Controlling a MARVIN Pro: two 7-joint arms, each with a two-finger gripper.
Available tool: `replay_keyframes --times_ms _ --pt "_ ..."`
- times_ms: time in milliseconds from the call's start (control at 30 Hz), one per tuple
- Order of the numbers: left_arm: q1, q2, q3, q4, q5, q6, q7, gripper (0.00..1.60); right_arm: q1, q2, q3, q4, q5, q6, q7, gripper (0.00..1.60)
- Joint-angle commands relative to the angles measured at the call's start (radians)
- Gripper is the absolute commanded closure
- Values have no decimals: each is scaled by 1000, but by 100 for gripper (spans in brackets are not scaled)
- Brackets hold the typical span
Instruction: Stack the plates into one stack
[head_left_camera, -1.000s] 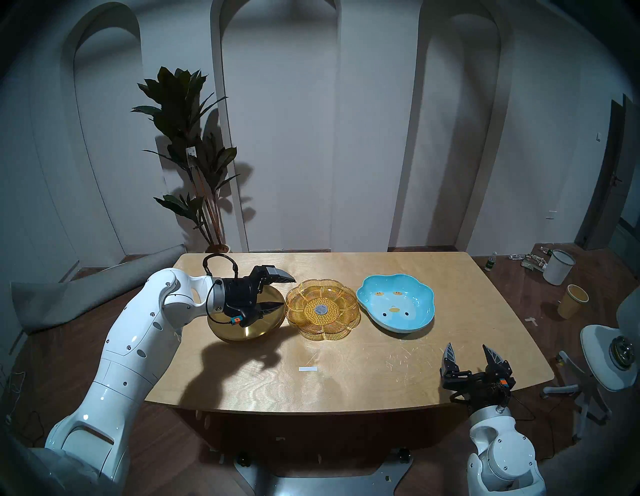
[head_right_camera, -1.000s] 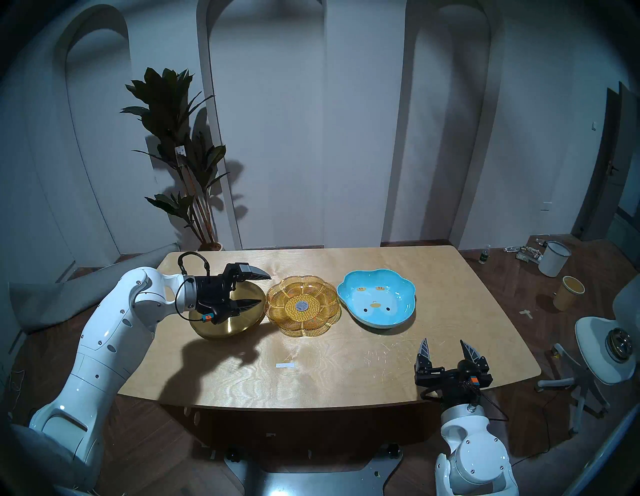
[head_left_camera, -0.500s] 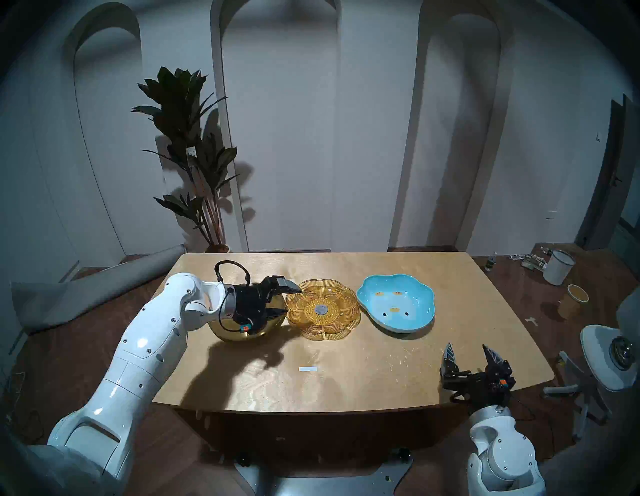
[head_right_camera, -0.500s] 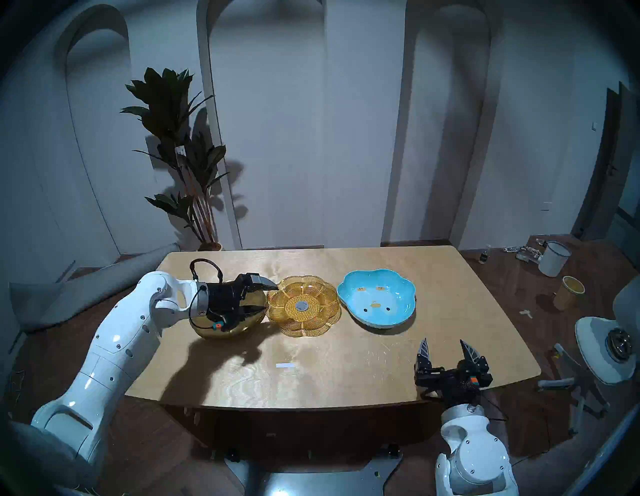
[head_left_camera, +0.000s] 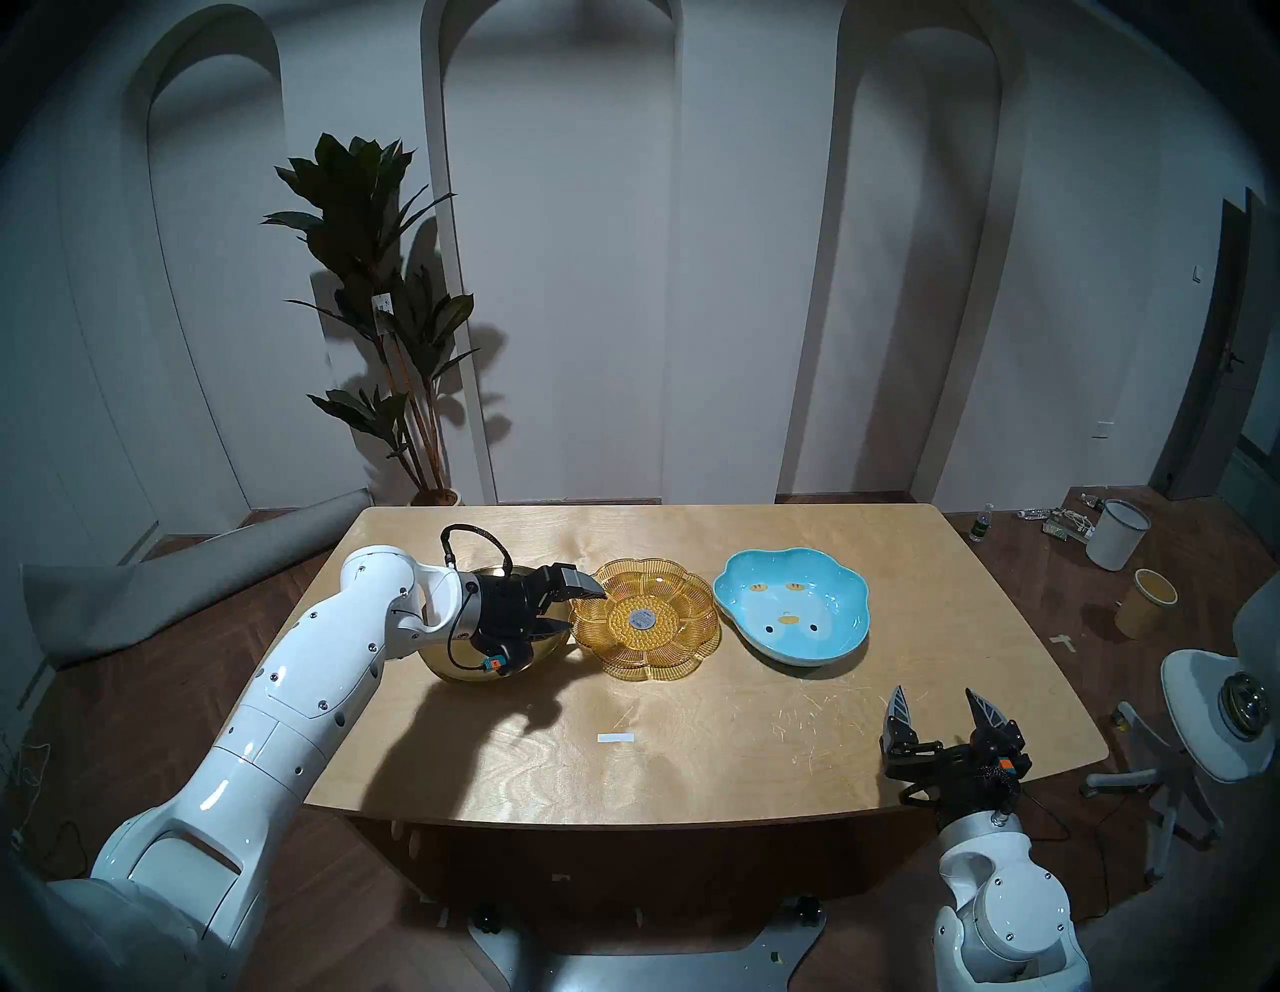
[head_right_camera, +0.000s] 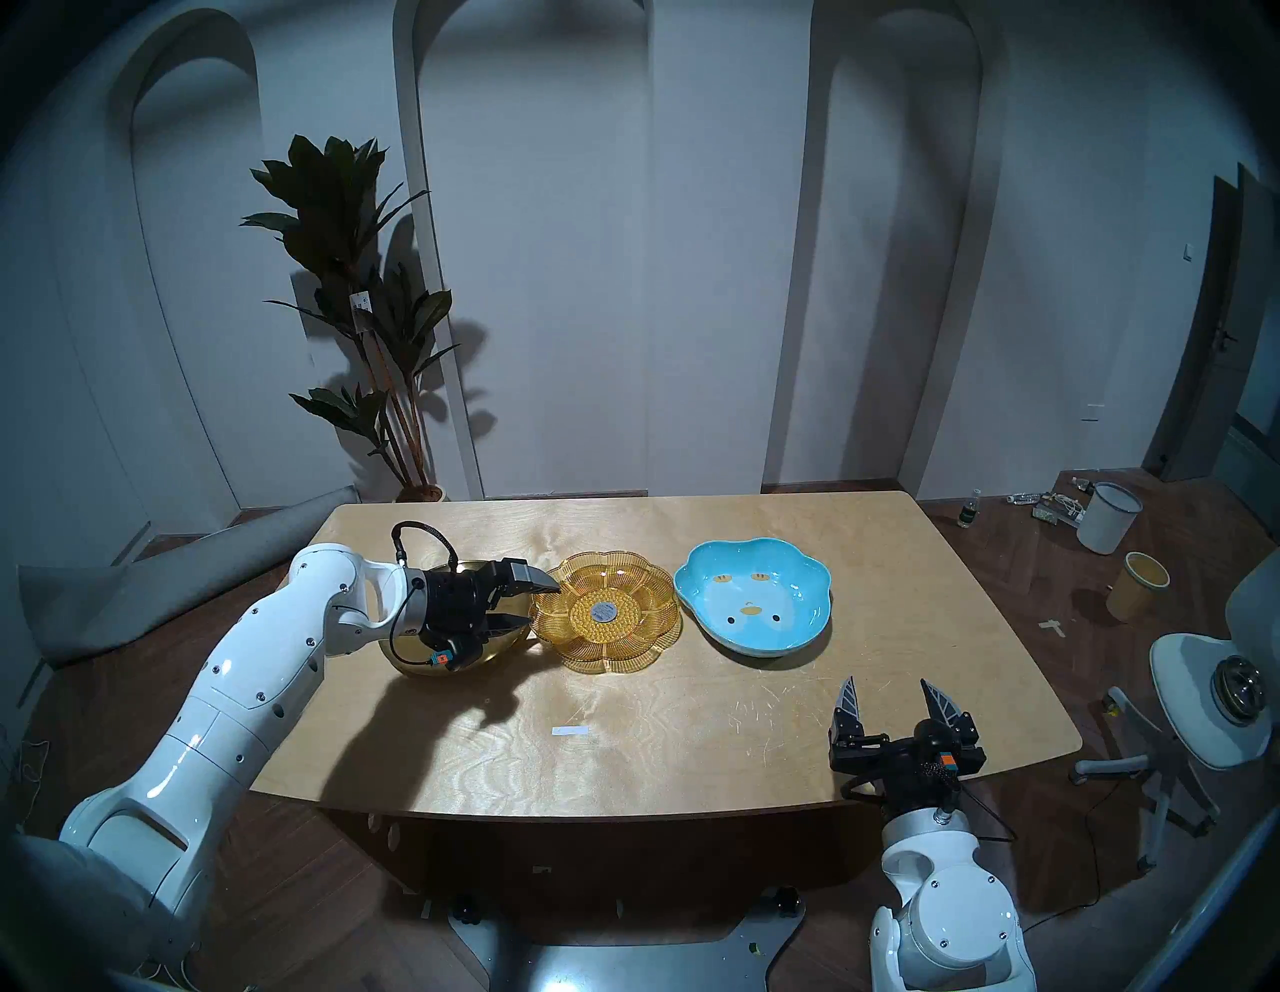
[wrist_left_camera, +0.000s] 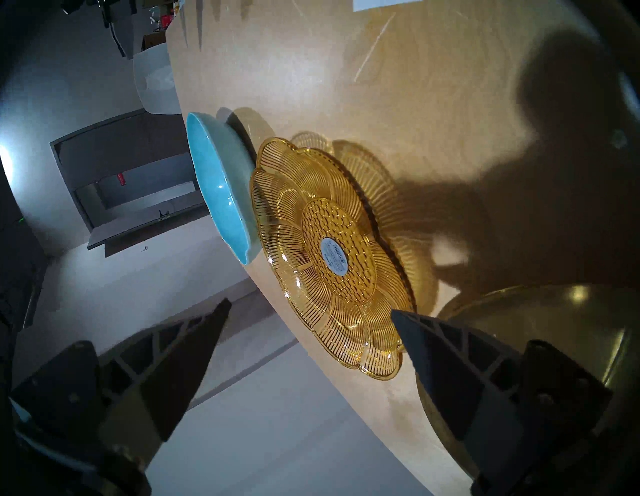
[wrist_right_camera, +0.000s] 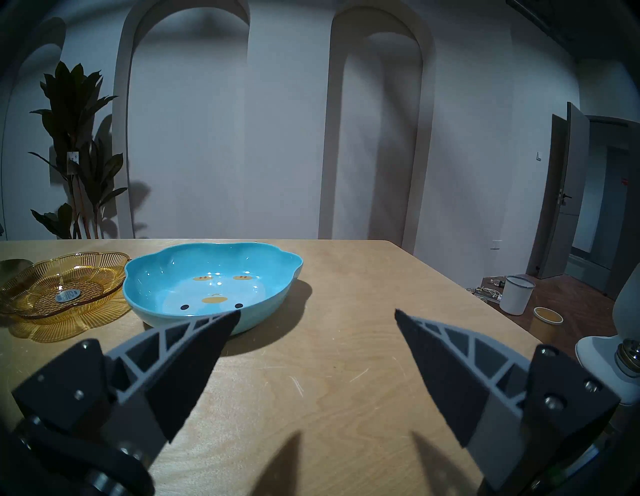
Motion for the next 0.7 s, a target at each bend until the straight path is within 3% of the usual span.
replay_keyframes --times_ms 0,400,667 --pt "-42 14 19 0 81 44 110 0 1 -4 -3 -23 -2 -11 -3 0" --pt "-75 22 90 44 246 164 272 0 1 -9 -2 -24 -8 -11 -3 0" --pt "-125 20 141 130 365 296 429 0 1 -14 -1 -26 -12 -13 -3 0"
